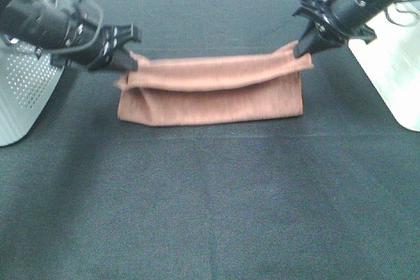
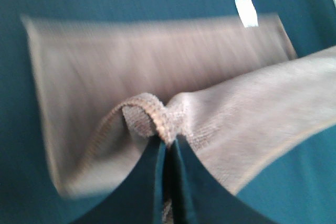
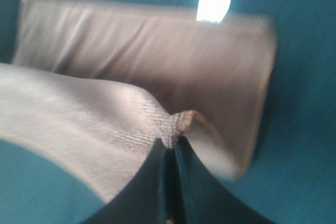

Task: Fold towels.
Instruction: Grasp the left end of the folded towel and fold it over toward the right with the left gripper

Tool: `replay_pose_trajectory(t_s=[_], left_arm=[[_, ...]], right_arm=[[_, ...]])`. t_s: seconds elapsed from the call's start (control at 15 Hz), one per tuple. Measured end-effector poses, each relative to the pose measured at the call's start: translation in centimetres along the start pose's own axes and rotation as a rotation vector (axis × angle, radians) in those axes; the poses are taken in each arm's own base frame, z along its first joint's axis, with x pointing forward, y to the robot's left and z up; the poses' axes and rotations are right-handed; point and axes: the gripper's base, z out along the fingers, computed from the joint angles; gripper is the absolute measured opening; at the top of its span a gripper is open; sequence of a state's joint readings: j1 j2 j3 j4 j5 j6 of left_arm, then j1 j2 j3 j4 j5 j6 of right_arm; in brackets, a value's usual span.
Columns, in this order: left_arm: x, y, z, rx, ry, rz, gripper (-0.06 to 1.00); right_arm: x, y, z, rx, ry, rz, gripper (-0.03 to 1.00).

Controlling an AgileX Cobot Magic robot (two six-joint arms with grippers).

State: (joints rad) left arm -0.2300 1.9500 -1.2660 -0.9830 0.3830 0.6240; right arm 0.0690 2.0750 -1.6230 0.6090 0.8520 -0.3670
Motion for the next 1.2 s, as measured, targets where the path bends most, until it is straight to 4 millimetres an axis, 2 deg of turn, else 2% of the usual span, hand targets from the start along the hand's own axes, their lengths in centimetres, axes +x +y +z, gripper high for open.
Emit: replay_pose_trajectory(t_s=[0.2,0.27,0.4,0.53,0.6,0.67,0.73,0.8,0.87,0.93,1.0,1.2], left_arm=[[-1.8,0.8,2.9,-0.033,-0.039,0.047,0.02],[-2.0,1.3,4.2,-0.041,-0.039,0.051,0.02],[-1.7,2.7,6.8,-0.089,-0.052,0.060,0.02],[-1.2,3.5,8.0,-0.114,-0.047,0.056,0.02],[-1.1,3.6,8.2,-0.115,-0.046,0.056,0.05],[-1.1,3.5,8.2,-0.112,-0.042,0.056,0.12],[-1.0,3.5,8.2,-0.106,-0.034,0.056,0.25],[-1.0,3.3,8.1,-0.094,-0.021,0.059,0.51],[-1.1,3.1,7.8,-0.087,-0.018,0.071,0.65],[-1.5,2.8,7.3,-0.086,-0.023,0.095,0.73],[-1.9,2.5,6.7,-0.089,-0.033,0.117,0.77],[-2.1,2.6,6.3,-0.105,-0.034,0.078,0.78]], right_arm=[[-1.9,-1.6,2.8,0.038,-0.011,-0.009,0.00],[-2.2,-2.7,4.8,0.054,-0.023,0.002,0.00],[-1.8,-4.3,7.5,0.081,-0.031,0.023,0.00],[-1.2,-5.3,9.3,0.095,-0.020,0.039,0.05],[-1.2,-5.4,9.5,0.098,-0.023,0.039,0.13],[-1.2,-5.4,9.5,0.101,-0.027,0.038,0.25],[-1.3,-5.4,9.4,0.100,-0.031,0.037,0.40],[-1.3,-5.2,9.1,0.100,-0.027,0.034,0.59],[-1.5,-5.0,8.6,0.100,-0.026,0.043,0.68],[-1.7,-4.6,7.6,0.111,-0.023,0.044,0.74],[-2.0,-4.2,6.4,0.130,-0.021,0.053,0.76],[-2.0,-4.0,4.8,0.192,0.008,0.090,0.78]])
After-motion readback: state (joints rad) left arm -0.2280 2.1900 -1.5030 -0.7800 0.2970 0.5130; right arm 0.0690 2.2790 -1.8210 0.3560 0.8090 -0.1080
